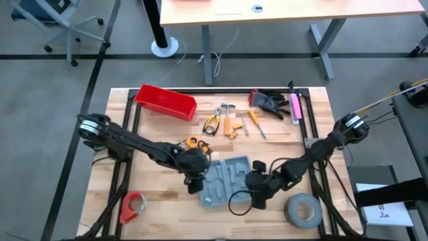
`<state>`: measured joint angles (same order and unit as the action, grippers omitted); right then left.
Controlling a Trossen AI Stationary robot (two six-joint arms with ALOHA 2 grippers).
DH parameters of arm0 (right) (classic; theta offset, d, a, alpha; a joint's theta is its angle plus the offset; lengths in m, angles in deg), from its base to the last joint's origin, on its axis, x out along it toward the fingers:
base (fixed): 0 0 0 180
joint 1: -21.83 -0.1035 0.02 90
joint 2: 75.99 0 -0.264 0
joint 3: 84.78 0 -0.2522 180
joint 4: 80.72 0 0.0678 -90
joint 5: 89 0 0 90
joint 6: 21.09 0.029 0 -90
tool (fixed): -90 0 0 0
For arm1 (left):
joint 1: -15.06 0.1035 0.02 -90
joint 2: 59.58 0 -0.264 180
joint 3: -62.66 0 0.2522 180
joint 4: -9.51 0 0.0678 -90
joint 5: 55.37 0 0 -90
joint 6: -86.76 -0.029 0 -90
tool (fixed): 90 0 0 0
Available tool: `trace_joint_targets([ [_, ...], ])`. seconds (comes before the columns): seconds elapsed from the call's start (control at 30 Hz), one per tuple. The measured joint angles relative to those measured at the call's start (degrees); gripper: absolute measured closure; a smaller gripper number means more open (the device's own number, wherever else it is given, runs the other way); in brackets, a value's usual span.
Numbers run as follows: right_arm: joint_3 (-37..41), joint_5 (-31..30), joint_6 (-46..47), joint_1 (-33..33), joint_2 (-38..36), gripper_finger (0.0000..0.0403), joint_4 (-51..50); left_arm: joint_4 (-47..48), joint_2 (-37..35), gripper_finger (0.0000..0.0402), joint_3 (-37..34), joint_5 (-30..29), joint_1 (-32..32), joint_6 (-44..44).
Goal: Prefit tool cases
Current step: Put the yellow screwdriver into the prefit tool case
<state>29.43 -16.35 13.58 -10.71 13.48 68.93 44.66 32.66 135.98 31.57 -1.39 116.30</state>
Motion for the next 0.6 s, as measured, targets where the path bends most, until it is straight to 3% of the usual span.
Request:
trace_joint_targets([
  [0.33, 0.3, -4.2, -14.0, -0.6, -4.0, 0.022, 13.2, -18.3, -13.8, 0.0264, -14.4, -6.7, -0.8, 4.2],
  [0.6, 5.7, -2.3, -28.4, -0.8, -7.3, 0.022, 30.2, -39.3, -15.8, 0.0278, -24.2, -13.3, -0.9, 5.0],
])
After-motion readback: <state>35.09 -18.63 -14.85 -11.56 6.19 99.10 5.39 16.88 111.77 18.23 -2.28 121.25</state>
